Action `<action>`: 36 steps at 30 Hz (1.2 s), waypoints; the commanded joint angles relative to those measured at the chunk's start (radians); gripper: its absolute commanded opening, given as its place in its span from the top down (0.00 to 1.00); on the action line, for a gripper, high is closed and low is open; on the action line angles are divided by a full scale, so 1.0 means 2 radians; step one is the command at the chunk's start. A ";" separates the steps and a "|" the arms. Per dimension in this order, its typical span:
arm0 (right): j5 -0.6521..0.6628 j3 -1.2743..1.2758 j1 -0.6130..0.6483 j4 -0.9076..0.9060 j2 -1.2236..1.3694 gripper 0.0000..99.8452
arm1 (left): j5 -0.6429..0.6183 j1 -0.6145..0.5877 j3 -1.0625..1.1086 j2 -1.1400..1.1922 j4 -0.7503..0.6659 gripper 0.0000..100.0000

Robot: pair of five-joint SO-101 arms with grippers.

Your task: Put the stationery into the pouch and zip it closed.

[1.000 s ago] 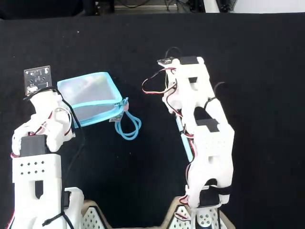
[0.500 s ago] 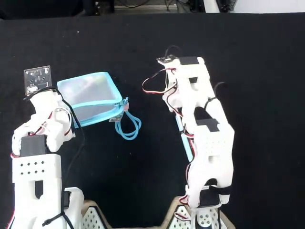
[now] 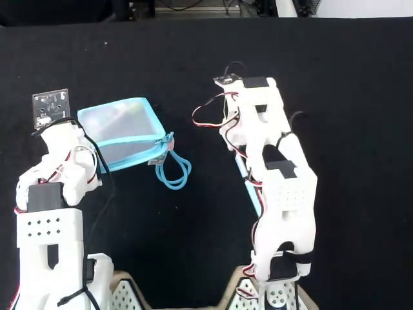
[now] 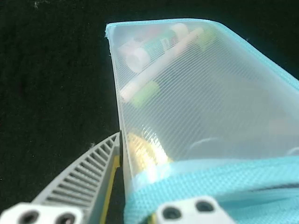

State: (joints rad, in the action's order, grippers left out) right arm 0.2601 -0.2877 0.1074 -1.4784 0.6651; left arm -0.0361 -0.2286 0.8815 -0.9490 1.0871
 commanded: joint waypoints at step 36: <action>-0.040 0.293 0.209 0.071 -0.636 0.99 | -0.002 0.008 0.004 0.002 0.002 0.96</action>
State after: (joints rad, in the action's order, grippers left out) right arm 0.1895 0.3046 0.4772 -1.3203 -0.4933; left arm -0.0361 -0.2286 0.8815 -0.9490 1.0871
